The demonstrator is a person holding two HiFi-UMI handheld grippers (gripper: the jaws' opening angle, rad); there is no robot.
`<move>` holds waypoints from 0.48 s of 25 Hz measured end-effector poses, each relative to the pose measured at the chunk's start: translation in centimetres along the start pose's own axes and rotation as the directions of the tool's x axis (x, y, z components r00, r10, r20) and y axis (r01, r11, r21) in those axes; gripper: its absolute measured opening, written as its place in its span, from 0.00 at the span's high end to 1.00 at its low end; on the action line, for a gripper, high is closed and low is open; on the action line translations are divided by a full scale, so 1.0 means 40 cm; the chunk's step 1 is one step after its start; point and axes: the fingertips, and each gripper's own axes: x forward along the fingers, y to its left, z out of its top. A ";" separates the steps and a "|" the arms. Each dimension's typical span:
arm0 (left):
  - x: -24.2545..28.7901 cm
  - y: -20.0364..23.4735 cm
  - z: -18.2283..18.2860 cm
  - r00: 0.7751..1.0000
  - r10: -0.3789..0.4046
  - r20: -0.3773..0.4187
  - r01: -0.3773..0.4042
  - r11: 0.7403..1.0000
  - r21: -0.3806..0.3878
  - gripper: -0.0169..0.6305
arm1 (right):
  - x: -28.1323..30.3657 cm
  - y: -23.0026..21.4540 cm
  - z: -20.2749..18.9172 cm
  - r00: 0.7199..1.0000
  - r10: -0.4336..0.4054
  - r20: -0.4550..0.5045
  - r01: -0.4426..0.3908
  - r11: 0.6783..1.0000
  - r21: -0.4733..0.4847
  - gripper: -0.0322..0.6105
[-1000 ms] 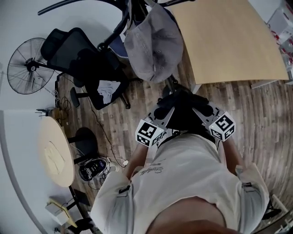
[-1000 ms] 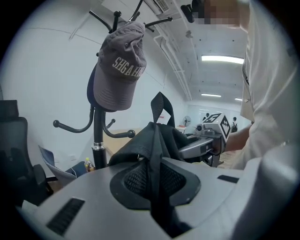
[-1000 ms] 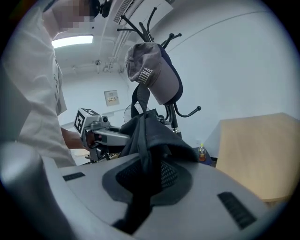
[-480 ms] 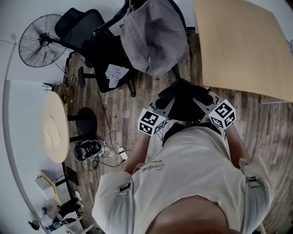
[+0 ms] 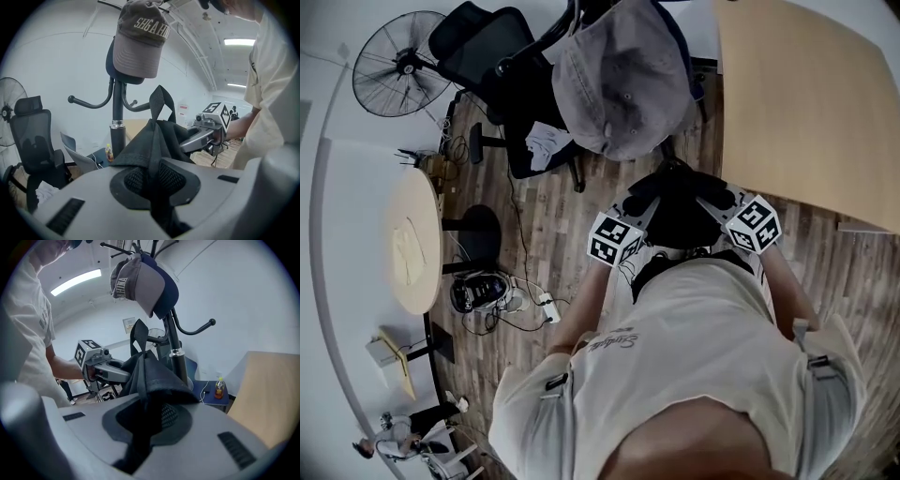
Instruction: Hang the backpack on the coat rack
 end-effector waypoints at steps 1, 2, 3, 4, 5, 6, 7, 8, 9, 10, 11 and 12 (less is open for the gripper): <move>0.003 0.004 -0.006 1.000 0.003 -0.007 -0.003 1.000 -0.005 0.90 | 0.006 -0.004 -0.005 1.000 0.005 -0.007 -0.005 1.000 0.005 0.90; 0.006 0.009 -0.012 1.000 0.007 -0.013 -0.007 1.000 -0.012 0.90 | 0.013 -0.008 -0.010 1.000 0.010 -0.014 -0.010 1.000 0.011 0.90; 0.009 0.014 -0.019 1.000 0.012 -0.019 -0.012 1.000 -0.018 0.90 | 0.021 -0.012 -0.015 1.000 0.015 -0.019 -0.014 1.000 0.018 0.90; 0.013 0.020 -0.026 1.000 0.017 -0.026 -0.018 1.000 -0.025 0.90 | 0.029 -0.015 -0.020 1.000 0.020 -0.023 -0.019 1.000 0.021 0.90; 0.016 0.025 -0.032 0.999 0.022 -0.032 -0.023 0.999 -0.030 0.90 | 0.036 -0.017 -0.025 0.999 0.025 -0.027 -0.025 0.999 0.022 0.90; 0.018 0.030 -0.036 0.999 0.026 -0.037 -0.028 0.999 -0.034 0.90 | 0.041 -0.019 -0.028 0.999 0.032 -0.030 -0.031 0.999 0.022 0.90; 0.019 0.034 -0.038 0.999 0.030 -0.042 -0.032 0.999 -0.036 0.90 | 0.045 -0.021 -0.029 0.999 0.038 -0.035 -0.037 0.999 0.021 0.90; 0.020 0.037 -0.040 0.998 0.033 -0.046 -0.035 0.999 -0.038 0.90 | 0.048 -0.021 -0.031 0.998 0.043 -0.042 -0.043 0.999 0.021 0.90; 0.022 0.040 -0.040 0.998 0.036 -0.049 -0.038 0.999 -0.039 0.90 | 0.050 -0.023 -0.032 0.998 0.048 -0.049 -0.047 0.999 0.021 0.90; 0.025 0.043 -0.040 0.998 0.038 -0.051 -0.040 0.998 -0.039 0.90 | 0.051 -0.026 -0.033 0.997 0.052 -0.057 -0.051 0.998 0.022 0.90; 0.030 0.046 -0.039 0.998 0.040 -0.054 -0.042 0.998 -0.038 0.90 | 0.053 -0.031 -0.034 0.996 0.056 -0.064 -0.055 0.998 0.024 0.90; 0.034 0.049 -0.040 0.997 0.042 -0.058 -0.044 0.998 -0.038 0.90 | 0.056 -0.035 -0.036 0.996 0.059 -0.070 -0.058 0.998 0.025 0.90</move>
